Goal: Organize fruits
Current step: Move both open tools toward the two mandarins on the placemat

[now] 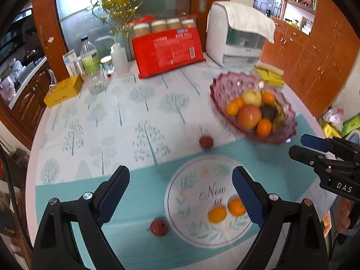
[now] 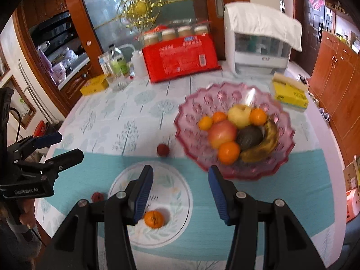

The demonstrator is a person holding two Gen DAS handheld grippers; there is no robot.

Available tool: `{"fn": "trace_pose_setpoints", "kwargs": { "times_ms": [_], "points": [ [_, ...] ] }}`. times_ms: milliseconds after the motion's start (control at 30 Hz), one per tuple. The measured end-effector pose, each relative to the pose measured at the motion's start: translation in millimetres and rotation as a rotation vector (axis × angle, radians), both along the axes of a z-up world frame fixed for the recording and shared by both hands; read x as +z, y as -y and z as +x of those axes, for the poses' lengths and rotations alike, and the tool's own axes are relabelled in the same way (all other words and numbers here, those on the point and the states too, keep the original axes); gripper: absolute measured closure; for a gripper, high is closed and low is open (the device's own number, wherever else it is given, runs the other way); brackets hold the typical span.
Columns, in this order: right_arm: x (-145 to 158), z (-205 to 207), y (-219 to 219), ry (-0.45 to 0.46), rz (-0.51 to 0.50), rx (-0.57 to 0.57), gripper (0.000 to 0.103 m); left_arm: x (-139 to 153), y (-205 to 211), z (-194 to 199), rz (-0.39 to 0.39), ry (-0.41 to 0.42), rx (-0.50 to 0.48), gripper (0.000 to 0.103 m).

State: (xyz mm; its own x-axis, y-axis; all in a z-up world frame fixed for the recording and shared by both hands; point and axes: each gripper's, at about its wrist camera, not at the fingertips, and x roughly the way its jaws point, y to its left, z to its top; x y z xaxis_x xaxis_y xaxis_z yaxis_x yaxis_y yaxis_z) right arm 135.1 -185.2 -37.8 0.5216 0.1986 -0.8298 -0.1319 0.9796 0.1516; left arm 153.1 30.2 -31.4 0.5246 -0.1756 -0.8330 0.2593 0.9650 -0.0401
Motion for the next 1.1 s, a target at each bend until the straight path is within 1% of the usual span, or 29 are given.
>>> {"fn": "trace_pose_setpoints", "kwargs": {
  "times_ms": [100,167,267,400,500,567,633,700,767,867,900,967,1000,1100],
  "points": [
    [-22.5,-9.3,-11.0,-0.051,-0.021,0.014,0.051,-25.2,-7.8,-13.0,-0.008,-0.045,-0.005,0.011],
    [-37.5,-16.1,-17.4,-0.081,-0.033,0.024,0.051,-47.0,-11.6,-20.6,-0.024,-0.096,-0.005,0.011],
    [-55.8,-22.6,-27.1,-0.119,-0.044,0.047,0.051,-73.4,-7.5,-30.7,-0.029,-0.142,-0.026,0.011],
    [-78.7,-26.1,-37.4,-0.170,-0.047,0.072,0.051,-96.4,8.5,-41.0,-0.018,-0.155,-0.085,0.011],
    [-90.5,-26.6,-41.8,-0.197,-0.031,0.087,0.051,-108.5,19.7,-44.0,-0.006,-0.159,-0.129,0.019],
    [-97.8,-25.7,-44.8,-0.215,-0.028,0.091,0.052,-117.0,23.6,-43.9,-0.003,-0.173,-0.147,0.026],
    [-105.0,-25.4,-45.6,-0.232,-0.035,0.088,0.052,-124.2,25.7,-42.4,-0.003,-0.190,-0.154,0.028],
    [-110.6,-24.0,-43.9,-0.252,-0.004,0.092,0.054,-131.0,26.4,-41.3,-0.007,-0.205,-0.160,0.032],
    [-114.4,-23.1,-45.4,-0.257,0.005,0.103,0.054,-135.6,27.4,-41.5,-0.015,-0.219,-0.167,0.036],
    [-120.9,-21.2,-47.7,-0.268,0.014,0.116,0.055,-140.0,28.6,-43.0,-0.012,-0.227,-0.170,0.037],
    [-123.1,-20.3,-48.4,-0.272,0.022,0.123,0.056,-141.0,28.8,-43.3,-0.013,-0.230,-0.171,0.037],
    [-126.6,-18.9,-50.9,-0.276,0.038,0.142,0.063,-142.3,30.8,-43.8,-0.012,-0.232,-0.174,0.037],
    [-128.2,-17.6,-52.5,-0.279,0.044,0.149,0.064,-142.9,32.5,-44.1,-0.011,-0.231,-0.175,0.037],
    [-129.7,-16.4,-54.1,-0.267,0.056,0.158,0.066,-142.1,34.7,-43.3,-0.011,-0.229,-0.174,0.037]
  ]
}}
